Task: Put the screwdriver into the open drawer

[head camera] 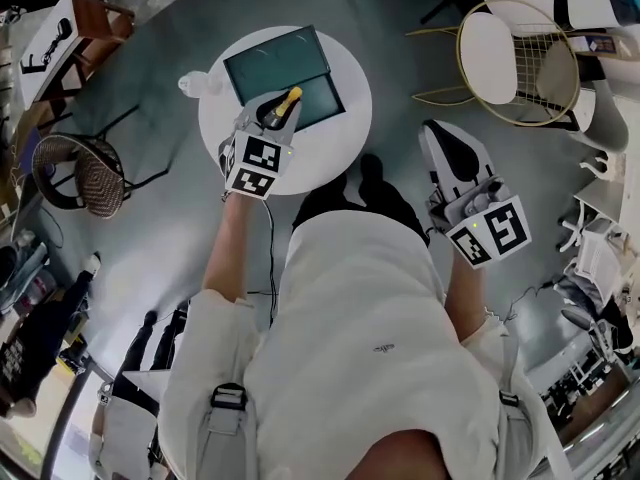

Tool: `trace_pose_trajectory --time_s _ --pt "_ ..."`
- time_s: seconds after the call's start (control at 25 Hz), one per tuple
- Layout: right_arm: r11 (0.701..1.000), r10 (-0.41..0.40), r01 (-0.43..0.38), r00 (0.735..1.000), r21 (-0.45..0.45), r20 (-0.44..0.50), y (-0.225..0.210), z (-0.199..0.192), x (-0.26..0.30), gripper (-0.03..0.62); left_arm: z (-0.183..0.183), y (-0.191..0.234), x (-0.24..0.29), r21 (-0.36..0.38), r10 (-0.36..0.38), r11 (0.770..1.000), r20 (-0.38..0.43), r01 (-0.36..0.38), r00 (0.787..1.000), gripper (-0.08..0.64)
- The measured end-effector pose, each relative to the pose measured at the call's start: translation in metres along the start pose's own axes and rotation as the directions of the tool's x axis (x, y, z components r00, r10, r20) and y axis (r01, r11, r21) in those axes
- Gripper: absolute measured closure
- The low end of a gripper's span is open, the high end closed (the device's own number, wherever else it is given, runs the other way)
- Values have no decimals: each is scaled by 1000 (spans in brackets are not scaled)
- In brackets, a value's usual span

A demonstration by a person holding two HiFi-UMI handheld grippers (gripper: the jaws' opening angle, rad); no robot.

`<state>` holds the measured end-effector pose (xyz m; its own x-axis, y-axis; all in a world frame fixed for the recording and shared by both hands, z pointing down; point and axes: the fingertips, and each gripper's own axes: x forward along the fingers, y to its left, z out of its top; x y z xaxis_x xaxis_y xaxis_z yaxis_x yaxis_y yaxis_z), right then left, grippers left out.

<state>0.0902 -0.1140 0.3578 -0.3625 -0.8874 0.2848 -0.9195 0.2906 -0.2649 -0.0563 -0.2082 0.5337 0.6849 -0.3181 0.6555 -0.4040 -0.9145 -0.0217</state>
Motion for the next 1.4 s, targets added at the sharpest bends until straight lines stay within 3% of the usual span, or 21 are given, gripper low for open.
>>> trace_pose_trajectory --time_s 0.36,0.72,1.12,1.4 --pt "999 -21 22 999 23 -39 -2 -11 -3 586 -40 -9 53 59 -63 996 -139 72 988 486" --pt "997 -40 45 995 56 -91 -8 -29 -8 586 -78 -16 97 252 -38 960 -310 121 950 486" --pt "994 -56 66 991 83 -121 -13 -41 -16 586 -121 -26 140 277 -59 944 -400 182 915 486" --pt "993 -63 76 988 93 -140 -13 -52 -16 586 -135 -24 157 257 -72 947 -408 191 910 486"
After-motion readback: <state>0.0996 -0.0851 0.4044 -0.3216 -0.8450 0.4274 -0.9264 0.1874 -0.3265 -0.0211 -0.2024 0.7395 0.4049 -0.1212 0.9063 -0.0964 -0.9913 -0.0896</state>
